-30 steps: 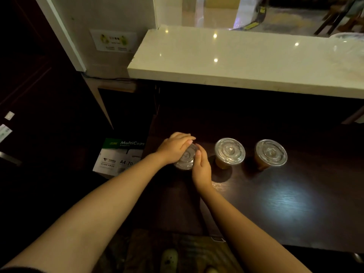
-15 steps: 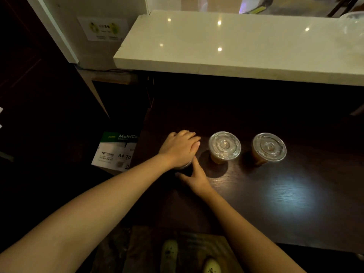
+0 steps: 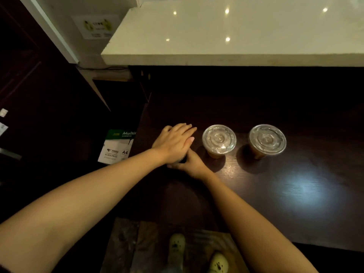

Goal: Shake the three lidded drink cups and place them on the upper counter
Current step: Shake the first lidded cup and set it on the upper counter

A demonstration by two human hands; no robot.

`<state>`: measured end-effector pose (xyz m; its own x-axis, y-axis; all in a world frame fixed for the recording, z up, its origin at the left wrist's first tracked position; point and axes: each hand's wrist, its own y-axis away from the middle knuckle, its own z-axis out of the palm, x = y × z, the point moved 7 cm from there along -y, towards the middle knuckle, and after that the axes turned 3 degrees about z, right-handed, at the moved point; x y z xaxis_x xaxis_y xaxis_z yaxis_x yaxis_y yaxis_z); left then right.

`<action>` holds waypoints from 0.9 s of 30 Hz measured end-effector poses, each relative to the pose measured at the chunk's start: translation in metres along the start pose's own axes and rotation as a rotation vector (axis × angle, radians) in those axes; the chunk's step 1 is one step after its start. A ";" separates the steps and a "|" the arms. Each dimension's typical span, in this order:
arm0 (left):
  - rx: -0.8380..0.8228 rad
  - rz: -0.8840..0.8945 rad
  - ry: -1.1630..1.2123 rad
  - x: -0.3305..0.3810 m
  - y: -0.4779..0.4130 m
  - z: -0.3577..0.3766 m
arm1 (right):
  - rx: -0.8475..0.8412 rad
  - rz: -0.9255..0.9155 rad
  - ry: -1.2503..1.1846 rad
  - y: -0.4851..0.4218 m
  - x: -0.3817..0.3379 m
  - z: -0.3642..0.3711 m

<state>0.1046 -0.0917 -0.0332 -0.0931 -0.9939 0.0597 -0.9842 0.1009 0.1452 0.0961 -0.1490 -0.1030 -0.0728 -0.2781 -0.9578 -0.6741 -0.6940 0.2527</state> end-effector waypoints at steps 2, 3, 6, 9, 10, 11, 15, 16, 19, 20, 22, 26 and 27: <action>-0.030 0.009 -0.035 0.001 0.001 -0.002 | 0.060 -0.006 -0.004 0.003 -0.002 -0.001; -0.024 -0.025 -0.063 0.001 0.003 -0.005 | 0.089 -0.015 0.001 0.005 -0.004 0.000; 0.066 -0.297 -0.066 -0.008 0.018 -0.013 | 0.181 -0.051 0.004 0.009 -0.008 0.005; 0.082 -0.558 0.201 -0.018 0.042 -0.001 | 0.313 -0.052 0.002 0.016 -0.007 0.011; 0.080 -0.596 0.296 -0.021 0.047 0.004 | 0.360 -0.055 0.012 0.018 -0.006 0.015; 0.091 -0.592 0.350 -0.023 0.051 0.007 | 0.394 -0.067 0.029 0.023 -0.006 0.019; 0.184 -0.380 0.339 -0.025 0.055 0.004 | 0.392 -0.097 0.111 0.046 -0.003 0.032; 0.206 -0.325 0.354 -0.026 0.056 0.002 | 0.370 -0.104 0.124 0.051 0.000 0.033; 0.229 -0.161 0.412 -0.030 0.056 -0.002 | 0.315 -0.112 0.116 0.054 0.005 0.021; 0.212 -0.105 0.422 -0.031 0.055 -0.002 | 0.288 -0.112 0.108 0.051 0.005 0.016; 0.157 -0.017 0.429 -0.030 0.051 -0.001 | 0.161 -0.115 0.085 0.040 -0.001 0.010; 0.107 0.025 0.307 -0.028 0.039 -0.003 | -0.035 -0.091 0.091 0.017 -0.008 0.014; 0.110 -0.013 0.277 -0.030 0.035 -0.004 | 0.002 -0.090 0.088 0.015 -0.009 0.013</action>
<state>0.0739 -0.0580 -0.0261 -0.0511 -0.9433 0.3280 -0.9968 0.0681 0.0407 0.0771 -0.1479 -0.0929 0.0528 -0.2720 -0.9609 -0.6767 -0.7173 0.1659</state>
